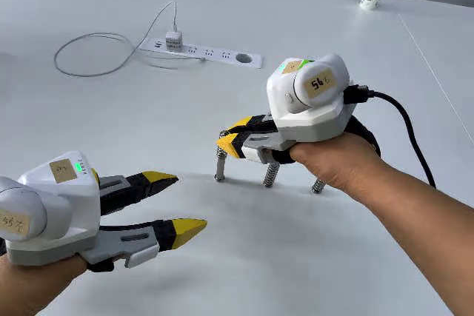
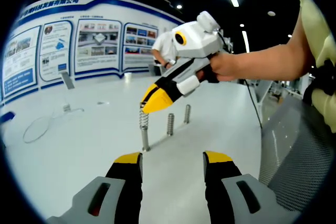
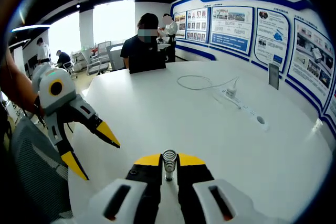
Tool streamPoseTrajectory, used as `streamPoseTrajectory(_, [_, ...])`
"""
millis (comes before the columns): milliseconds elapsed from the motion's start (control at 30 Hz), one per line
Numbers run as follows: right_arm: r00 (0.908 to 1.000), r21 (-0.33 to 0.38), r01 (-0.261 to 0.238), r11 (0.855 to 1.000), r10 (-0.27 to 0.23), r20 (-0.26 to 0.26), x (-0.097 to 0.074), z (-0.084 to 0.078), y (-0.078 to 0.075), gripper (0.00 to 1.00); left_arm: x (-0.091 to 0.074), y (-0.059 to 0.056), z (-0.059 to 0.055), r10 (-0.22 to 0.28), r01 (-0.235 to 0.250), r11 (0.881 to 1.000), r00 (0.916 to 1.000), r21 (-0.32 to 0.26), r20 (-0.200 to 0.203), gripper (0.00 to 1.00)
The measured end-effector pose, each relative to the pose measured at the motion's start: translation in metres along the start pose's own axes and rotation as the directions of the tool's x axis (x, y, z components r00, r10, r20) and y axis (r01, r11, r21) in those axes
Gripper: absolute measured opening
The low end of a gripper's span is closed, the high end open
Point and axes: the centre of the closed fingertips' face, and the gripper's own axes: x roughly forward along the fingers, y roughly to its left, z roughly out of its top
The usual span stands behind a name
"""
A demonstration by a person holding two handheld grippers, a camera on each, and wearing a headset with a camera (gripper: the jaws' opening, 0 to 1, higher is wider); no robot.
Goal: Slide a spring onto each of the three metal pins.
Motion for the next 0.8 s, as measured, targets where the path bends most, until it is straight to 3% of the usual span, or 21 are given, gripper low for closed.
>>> streamPoseTrajectory(800, [0.9983, 0.011, 0.018, 1.0, -0.018, -0.055, 0.021, -0.027, 0.0, 0.12, 0.0, 0.004, -0.004, 0.009, -0.009, 1.0, 0.9999, -0.012, -0.009, 0.46])
